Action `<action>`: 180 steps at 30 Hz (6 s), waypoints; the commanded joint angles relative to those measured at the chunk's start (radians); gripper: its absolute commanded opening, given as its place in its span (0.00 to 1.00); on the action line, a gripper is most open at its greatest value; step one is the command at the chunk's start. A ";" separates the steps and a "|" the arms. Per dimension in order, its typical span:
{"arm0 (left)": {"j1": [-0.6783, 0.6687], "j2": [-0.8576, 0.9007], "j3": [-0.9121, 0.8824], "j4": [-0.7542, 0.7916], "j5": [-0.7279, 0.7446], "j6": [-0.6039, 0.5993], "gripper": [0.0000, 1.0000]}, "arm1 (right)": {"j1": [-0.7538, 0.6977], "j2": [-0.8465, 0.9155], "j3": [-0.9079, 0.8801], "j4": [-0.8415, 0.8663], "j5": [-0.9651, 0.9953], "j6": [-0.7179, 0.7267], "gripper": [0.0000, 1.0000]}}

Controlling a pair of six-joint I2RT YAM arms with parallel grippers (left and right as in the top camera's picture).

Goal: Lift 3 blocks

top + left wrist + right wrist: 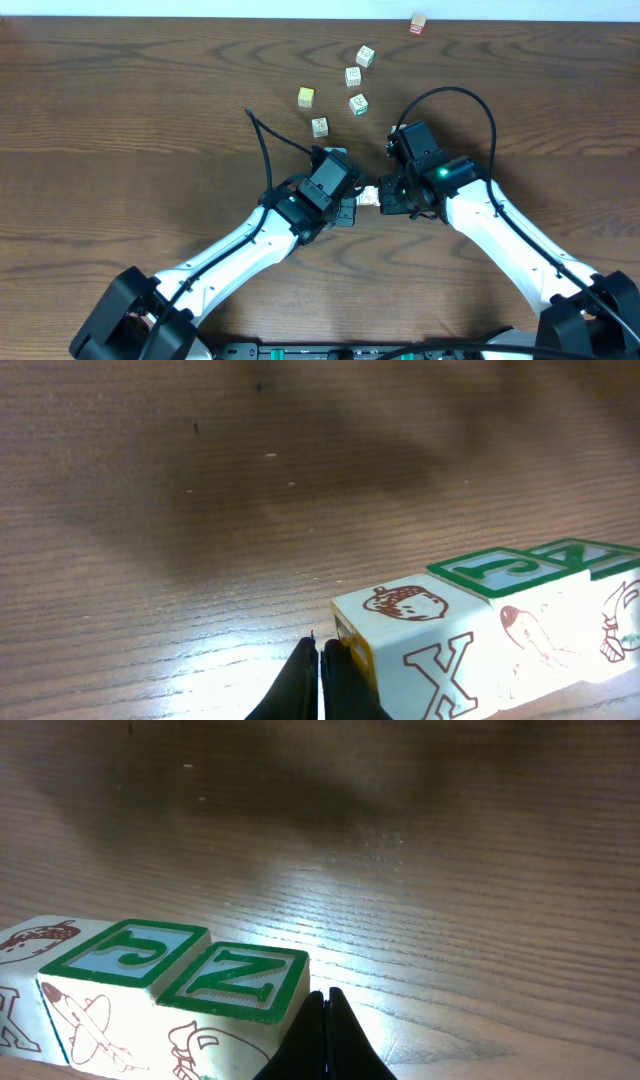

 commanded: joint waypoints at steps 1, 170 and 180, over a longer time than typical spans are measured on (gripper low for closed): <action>-0.071 -0.058 0.121 0.084 0.238 0.025 0.07 | 0.058 -0.010 0.051 0.039 -0.336 -0.031 0.01; -0.071 -0.179 0.181 0.065 0.238 0.039 0.07 | 0.060 -0.144 0.192 -0.124 -0.339 -0.031 0.01; -0.071 -0.179 0.181 0.065 0.238 0.040 0.07 | 0.060 -0.144 0.192 -0.124 -0.339 -0.031 0.01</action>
